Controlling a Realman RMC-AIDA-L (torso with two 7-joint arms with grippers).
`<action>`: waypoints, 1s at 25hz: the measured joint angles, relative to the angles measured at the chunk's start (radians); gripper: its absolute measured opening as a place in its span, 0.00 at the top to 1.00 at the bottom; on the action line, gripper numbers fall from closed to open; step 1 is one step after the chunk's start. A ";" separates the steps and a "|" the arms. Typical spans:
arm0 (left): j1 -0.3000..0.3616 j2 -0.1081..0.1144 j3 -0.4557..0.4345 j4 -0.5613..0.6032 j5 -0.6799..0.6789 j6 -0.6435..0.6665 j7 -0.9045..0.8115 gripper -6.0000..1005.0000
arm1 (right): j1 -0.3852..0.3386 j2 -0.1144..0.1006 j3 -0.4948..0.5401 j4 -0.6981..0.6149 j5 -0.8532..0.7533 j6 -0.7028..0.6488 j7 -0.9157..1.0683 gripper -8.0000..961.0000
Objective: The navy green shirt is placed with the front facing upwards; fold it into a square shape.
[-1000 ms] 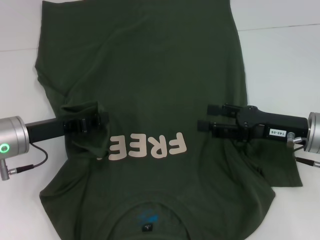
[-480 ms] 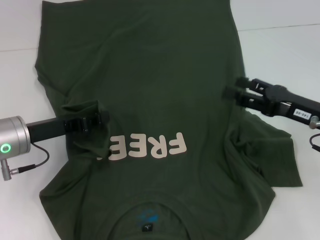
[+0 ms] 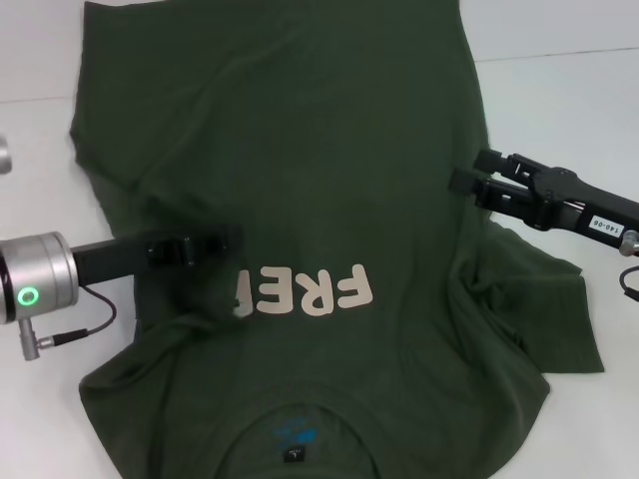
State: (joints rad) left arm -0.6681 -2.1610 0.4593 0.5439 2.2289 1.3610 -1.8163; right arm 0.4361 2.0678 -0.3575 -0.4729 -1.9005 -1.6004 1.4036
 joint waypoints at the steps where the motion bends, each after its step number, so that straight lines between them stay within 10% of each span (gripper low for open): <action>1: 0.000 0.000 0.007 -0.001 -0.003 0.000 0.001 0.90 | 0.001 0.000 -0.001 0.001 0.000 0.000 0.000 0.05; 15: 0.034 -0.001 0.005 0.046 -0.076 -0.008 0.024 0.37 | 0.007 -0.003 0.002 0.005 0.000 0.005 0.000 0.05; 25: 0.176 0.004 0.002 0.186 -0.165 0.081 0.104 0.13 | 0.011 -0.009 0.006 0.007 0.018 0.002 0.022 0.05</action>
State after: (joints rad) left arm -0.4917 -2.1571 0.4608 0.7300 2.0642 1.4419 -1.7118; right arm 0.4475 2.0590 -0.3512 -0.4662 -1.8829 -1.5986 1.4255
